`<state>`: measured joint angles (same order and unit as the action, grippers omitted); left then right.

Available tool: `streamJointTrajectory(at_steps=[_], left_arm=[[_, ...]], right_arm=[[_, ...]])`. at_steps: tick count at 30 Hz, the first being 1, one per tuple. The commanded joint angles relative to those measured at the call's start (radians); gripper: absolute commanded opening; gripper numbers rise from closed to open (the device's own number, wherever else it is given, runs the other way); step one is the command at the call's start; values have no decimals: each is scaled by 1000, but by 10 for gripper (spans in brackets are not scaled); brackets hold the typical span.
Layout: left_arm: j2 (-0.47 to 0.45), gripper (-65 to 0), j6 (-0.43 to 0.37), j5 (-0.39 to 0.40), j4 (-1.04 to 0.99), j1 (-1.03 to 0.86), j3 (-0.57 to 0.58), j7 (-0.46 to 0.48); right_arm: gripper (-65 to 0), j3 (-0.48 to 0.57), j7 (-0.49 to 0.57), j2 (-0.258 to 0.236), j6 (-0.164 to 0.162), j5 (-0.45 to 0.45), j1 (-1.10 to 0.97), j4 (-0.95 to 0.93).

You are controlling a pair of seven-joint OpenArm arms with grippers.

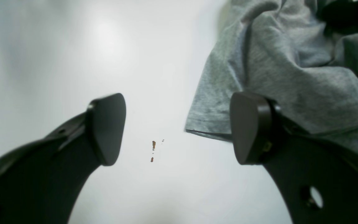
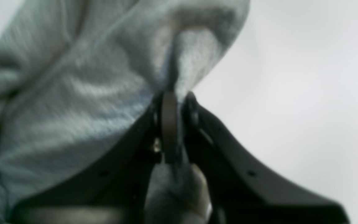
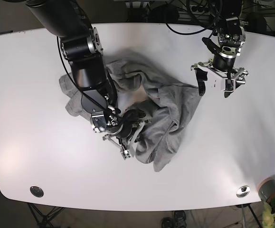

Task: Fold the T-shirt properly
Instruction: 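Lift the shirt high with the right gripper, letting it hang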

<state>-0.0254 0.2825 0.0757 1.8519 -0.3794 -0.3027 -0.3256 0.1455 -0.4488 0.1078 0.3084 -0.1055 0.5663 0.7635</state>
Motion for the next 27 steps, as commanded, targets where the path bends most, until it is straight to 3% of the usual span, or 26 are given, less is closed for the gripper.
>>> streamJointTrajectory(at_steps=[1,4,18,27], left_arm=[[-3,-156,7,9,18,6,3,24],[2,-156,11,11,19,9,9,24],[5,-156,11,13,22,43,148,24],[68,-154,11,11,19,116,175,24]], right_arm=[[-629,-1,9,5,4,-7,74,21],[-629,-1,-34,-10,5,-7,136,35],[-629,1,-270,-38,7,-7,346,422],[-629,1,-408,-67,7,-9,515,597]])
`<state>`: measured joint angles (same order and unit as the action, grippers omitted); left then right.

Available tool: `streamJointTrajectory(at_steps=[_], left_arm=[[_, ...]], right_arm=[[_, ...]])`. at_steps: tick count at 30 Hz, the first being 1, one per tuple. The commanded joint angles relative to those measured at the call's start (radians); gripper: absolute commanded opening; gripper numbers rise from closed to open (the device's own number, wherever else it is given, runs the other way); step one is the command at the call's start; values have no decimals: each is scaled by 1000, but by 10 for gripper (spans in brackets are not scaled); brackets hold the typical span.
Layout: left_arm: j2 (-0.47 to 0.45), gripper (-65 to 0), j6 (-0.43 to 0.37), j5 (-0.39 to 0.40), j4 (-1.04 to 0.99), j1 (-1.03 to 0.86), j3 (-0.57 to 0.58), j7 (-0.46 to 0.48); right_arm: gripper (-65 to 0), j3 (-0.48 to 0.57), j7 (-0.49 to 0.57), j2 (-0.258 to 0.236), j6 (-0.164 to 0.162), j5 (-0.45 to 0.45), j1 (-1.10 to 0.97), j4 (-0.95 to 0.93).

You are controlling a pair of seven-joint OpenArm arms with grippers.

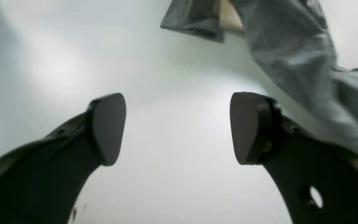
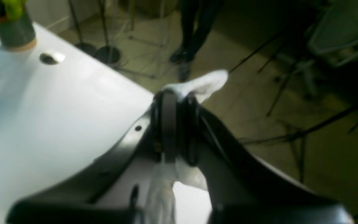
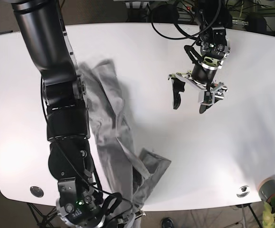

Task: Fold the T-shirt properly
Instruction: 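Lift the shirt high with the right gripper, letting it hang, then grasp the hanging shirt's other edge with the left gripper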

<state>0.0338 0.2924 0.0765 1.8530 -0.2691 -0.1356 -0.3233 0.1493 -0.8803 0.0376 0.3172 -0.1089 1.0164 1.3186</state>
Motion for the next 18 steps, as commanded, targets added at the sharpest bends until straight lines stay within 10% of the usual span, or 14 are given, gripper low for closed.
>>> streamJointTrajectory(at_steps=[1,8,18], left_arm=[[12,-154,1,10,15,17,17,22],[12,-154,1,3,10,54,96,22],[13,-154,-2,1,-154,116,158,22]], right_arm=[[-629,-3,20,2,0,-5,78,42],[-629,-3,16,-25,61,-5,195,43],[-629,-3,16,-48,63,-5,219,42]])
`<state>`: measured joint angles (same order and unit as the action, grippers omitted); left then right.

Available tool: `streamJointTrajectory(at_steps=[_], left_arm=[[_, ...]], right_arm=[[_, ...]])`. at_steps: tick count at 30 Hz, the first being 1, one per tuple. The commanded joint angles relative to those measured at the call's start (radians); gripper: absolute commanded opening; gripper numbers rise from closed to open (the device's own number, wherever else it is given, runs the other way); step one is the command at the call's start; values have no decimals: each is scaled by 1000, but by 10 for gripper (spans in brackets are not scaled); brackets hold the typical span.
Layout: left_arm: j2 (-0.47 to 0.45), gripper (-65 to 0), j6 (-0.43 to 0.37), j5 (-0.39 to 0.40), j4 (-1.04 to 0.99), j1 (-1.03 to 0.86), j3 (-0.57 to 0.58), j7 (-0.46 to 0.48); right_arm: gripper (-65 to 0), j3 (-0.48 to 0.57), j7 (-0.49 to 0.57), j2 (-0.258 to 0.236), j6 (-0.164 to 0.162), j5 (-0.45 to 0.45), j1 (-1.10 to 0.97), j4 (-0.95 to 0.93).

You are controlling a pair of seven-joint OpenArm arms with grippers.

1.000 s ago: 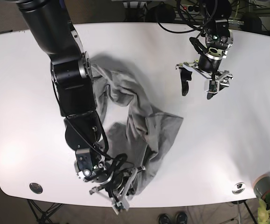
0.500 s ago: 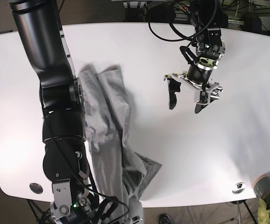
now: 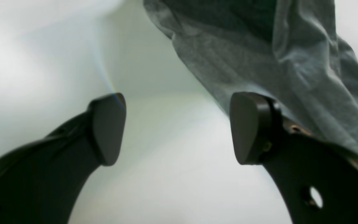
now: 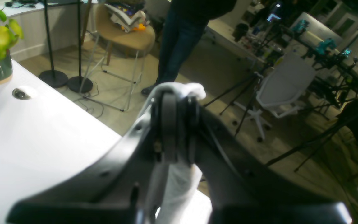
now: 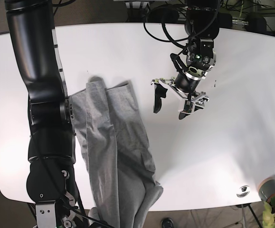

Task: Fold the T-shirt properly
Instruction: 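Grasp the hanging shirt's other edge with the left gripper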

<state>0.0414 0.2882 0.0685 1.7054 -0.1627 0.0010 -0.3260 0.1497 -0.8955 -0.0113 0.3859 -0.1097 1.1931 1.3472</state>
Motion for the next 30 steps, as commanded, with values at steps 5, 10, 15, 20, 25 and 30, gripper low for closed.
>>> streamJointTrajectory(at_steps=[5,10,15,20,25,30], left_arm=[[2,-154,3,9,-51,21,112,24],[-1,-154,3,9,-133,65,199,24],[-1,-156,1,9,-210,110,270,29],[-1,-157,-1,9,-288,167,368,29],[1,-157,-1,9,-341,193,388,29],[1,-157,-1,9,-351,194,386,29]], right_arm=[[-629,-3,31,0,-6,-5,8,15],[-629,-3,32,0,-6,-5,-17,15],[-629,-3,32,0,-6,-5,-29,15],[-629,-3,32,0,-6,-5,-29,15],[-629,-3,32,-2,-6,-3,-28,15],[-629,-3,32,-19,-6,-3,-28,15]])
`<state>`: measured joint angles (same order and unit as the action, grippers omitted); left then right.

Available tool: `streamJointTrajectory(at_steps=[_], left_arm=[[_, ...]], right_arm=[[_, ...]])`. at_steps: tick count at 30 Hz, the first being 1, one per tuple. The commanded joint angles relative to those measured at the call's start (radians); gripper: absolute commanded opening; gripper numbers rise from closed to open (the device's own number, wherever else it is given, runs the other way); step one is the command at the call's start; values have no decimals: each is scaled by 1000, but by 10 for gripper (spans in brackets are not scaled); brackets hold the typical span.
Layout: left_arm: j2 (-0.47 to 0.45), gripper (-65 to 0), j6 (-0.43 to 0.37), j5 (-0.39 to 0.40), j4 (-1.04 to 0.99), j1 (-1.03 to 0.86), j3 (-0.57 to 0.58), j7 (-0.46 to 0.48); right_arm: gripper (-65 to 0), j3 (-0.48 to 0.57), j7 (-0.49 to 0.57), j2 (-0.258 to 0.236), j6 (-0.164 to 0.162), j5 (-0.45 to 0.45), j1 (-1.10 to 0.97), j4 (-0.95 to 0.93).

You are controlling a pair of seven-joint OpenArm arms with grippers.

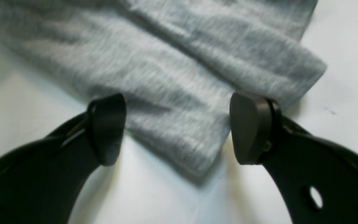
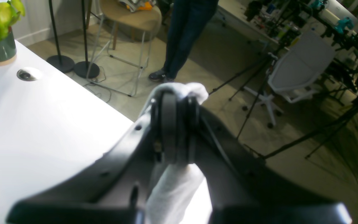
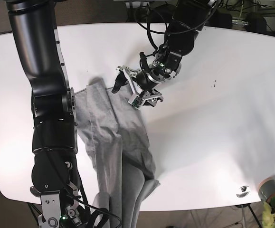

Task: Fold the T-shirt properly
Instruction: 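Grasp the hanging shirt's other edge with the left gripper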

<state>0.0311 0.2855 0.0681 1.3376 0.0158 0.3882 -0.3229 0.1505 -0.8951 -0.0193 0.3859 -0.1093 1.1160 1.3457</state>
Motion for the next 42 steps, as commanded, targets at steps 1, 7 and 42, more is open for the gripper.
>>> streamJointTrajectory(at_steps=[1,7,42], left_arm=[[10,-157,2,9,16,14,-1,26],[-33,-158,2,9,-14,13,39,23],[-46,-436,2,9,-117,20,76,24]], right_arm=[[-629,-4,32,-14,-6,-3,49,16],[-629,-5,32,-24,-6,-5,49,16],[-629,-7,32,-29,-6,-10,25,16]])
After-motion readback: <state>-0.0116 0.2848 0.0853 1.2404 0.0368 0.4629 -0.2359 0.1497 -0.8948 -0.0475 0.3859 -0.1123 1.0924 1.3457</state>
